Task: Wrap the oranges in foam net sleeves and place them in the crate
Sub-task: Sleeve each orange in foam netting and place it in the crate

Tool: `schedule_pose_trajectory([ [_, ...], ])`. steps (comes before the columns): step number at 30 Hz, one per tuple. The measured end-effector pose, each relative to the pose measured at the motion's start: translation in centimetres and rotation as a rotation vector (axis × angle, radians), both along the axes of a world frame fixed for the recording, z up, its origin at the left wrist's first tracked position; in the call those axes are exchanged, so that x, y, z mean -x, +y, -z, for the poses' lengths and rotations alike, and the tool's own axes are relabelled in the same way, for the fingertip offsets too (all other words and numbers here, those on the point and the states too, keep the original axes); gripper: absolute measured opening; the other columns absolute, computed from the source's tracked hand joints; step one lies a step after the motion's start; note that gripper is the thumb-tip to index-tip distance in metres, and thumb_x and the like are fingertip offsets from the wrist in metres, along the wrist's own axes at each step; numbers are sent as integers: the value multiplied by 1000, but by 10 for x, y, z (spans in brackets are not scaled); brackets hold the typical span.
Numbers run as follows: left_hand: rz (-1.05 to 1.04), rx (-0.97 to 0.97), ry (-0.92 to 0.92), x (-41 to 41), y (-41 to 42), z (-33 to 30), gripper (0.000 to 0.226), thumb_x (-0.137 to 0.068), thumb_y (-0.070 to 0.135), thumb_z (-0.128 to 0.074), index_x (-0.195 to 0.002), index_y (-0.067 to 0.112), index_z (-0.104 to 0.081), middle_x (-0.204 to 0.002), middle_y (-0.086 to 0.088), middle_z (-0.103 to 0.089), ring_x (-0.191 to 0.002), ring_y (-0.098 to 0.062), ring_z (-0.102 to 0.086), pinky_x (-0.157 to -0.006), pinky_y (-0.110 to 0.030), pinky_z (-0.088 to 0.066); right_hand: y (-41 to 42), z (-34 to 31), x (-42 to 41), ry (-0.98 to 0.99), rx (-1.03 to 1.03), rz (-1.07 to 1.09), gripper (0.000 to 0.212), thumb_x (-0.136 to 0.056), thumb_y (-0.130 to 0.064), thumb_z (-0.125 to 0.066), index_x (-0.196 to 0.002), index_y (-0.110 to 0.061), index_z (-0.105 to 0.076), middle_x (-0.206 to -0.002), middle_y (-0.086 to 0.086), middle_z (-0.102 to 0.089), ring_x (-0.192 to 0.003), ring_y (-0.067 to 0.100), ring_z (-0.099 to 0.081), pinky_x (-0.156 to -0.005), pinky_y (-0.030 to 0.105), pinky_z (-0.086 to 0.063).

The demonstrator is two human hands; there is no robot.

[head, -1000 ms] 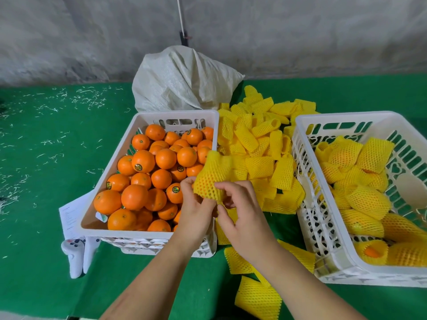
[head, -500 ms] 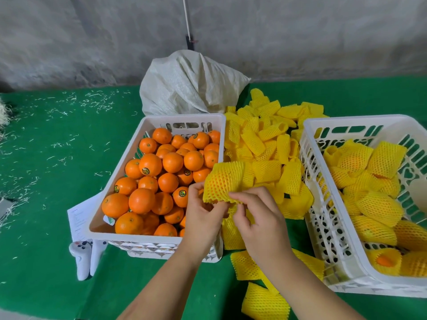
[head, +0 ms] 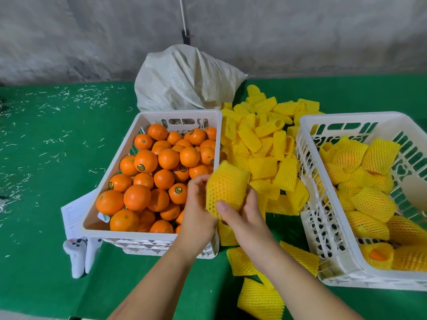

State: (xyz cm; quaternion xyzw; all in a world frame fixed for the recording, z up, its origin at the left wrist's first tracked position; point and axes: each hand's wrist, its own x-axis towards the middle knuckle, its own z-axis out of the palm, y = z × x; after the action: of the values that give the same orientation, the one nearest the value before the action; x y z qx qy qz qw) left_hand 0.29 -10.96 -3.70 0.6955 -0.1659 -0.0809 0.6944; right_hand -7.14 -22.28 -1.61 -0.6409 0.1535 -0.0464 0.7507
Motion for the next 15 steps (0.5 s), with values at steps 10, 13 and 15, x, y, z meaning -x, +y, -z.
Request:
schedule_pose_trajectory([
  [10, 96, -167, -154, 2, -6, 8, 42, -98, -1, -69, -135, 18, -70, -100, -5, -69, -91, -18, -66, -80, -27, -53, -39, 6, 5, 83, -299, 120, 80, -62, -53, -82, -135, -36, -56, -126, -1, -71, -111, 22, -70, -83, 34, -54],
  [13, -7, -182, -255, 9, -13, 8, 35, -93, -4, -73, -117, 21, -78, -85, 10, -59, -77, -8, -57, -72, -21, -45, -48, 9, 5, 17, -491, 124, 72, -71, -41, -78, -137, -21, -58, -126, 8, -71, -110, 26, -71, -81, 35, -57],
  [15, -22, -253, -387, 17, -20, 8, 26, -94, 6, -76, -116, 20, -79, -84, 15, -54, -77, -7, -56, -69, -17, -42, -53, 9, 6, 8, -597, 96, 66, -78, -38, -73, -138, -15, -58, -130, 13, -69, -116, 30, -69, -87, 38, -57],
])
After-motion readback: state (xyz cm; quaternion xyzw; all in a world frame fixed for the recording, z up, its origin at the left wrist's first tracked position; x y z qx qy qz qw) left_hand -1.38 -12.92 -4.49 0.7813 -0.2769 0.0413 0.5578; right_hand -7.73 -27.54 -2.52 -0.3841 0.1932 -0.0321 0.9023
